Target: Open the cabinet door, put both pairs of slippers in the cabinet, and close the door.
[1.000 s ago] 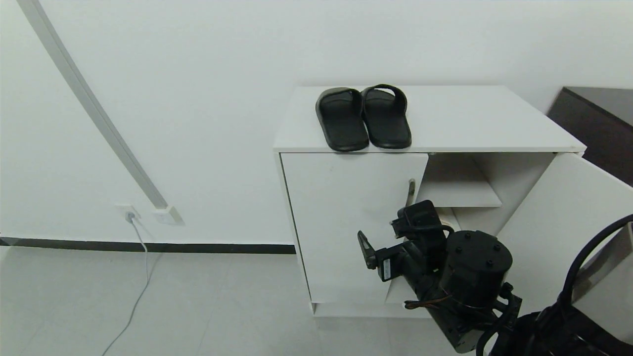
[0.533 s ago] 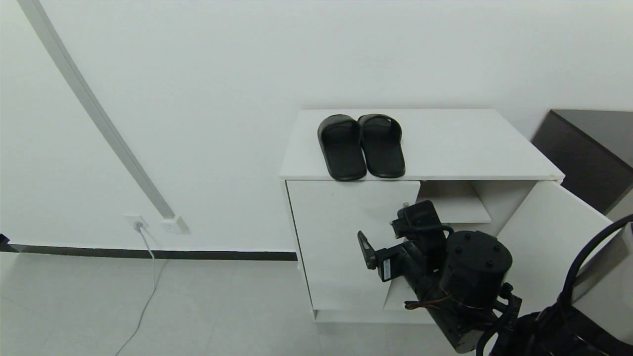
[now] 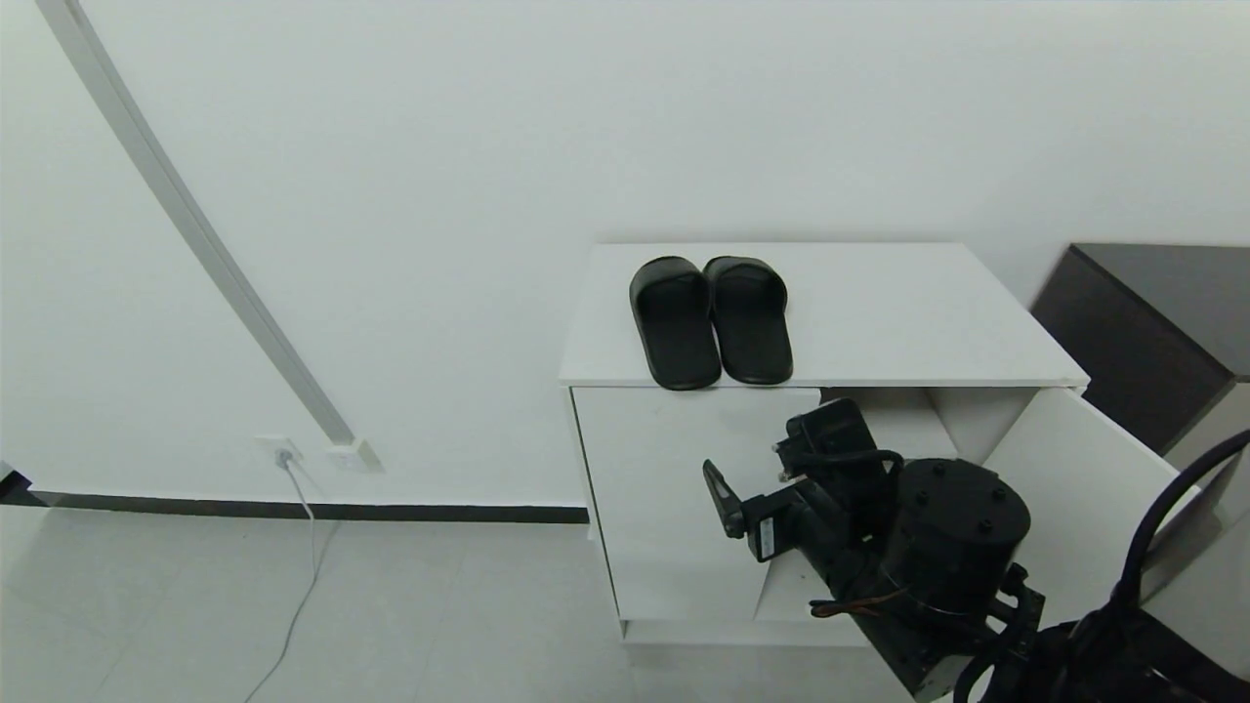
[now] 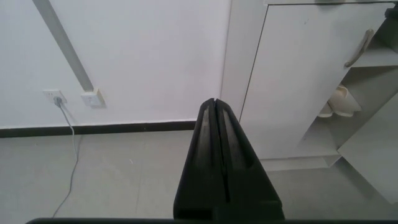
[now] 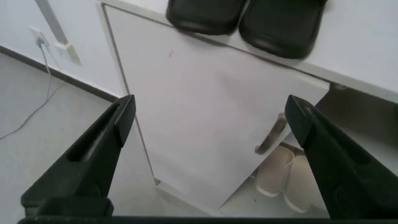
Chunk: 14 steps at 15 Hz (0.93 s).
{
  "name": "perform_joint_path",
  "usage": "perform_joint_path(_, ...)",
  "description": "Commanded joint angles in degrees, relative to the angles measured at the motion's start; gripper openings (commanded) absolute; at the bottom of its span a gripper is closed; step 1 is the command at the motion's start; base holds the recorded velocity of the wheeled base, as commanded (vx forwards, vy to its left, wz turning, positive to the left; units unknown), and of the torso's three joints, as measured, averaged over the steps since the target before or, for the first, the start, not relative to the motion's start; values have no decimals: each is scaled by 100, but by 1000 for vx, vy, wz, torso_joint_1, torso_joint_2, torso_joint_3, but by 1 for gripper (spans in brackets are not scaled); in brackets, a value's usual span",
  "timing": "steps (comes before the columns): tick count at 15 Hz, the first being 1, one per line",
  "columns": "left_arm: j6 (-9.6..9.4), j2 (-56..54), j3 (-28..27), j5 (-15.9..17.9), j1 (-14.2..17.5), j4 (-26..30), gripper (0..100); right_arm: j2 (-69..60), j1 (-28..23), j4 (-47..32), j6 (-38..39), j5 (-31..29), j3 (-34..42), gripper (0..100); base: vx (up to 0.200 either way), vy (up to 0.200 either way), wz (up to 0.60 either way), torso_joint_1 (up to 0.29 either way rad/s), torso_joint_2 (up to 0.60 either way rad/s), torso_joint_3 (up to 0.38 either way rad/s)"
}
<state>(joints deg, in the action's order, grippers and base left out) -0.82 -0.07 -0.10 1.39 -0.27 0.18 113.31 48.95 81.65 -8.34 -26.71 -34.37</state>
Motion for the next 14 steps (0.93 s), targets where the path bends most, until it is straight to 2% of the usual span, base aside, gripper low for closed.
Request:
perform_joint_path(1, -6, 7, 1, 2, 0, -1, 0, -37, 10, 105, -89, 25, 18, 100, 0, 0, 0, 0, 0, 0)
perform_joint_path(2, -6, 7, 1, 2, 0, -1, 0, -90, 10, 53, -186, 52, -44, 100, 0, 0, 0, 0, 0, 0)
perform_joint_path(3, -6, 7, 1, 2, 0, -1, 0, -187, 10, -325, -194, 69, -334, 100, 0, 0, 0, 0, 0, 0)
perform_joint_path(5, -6, 7, 1, 2, 0, -1, 0, -459, -8, -1530, -45, 69, -1037, 100, 0, 0, 0, 0, 0, 0)
perform_joint_path(8, -15, 7, 1, 2, 0, -1, 0, -811, -8, -3516, 640, 8, -2065, 100, 0, 0, 0, 0, 0, 0)
perform_joint_path(11, -15, 7, 1, 2, 0, -1, 0, -802, 10, -4957, 1317, -537, -2988, 100, 0, 0, 0, 0, 0, 0)
perform_joint_path(14, -15, 7, 1, 2, 0, -1, 0, -740, 10, -5133, 1414, -643, -3226, 100, 0, 0, 0, 0, 0, 0)
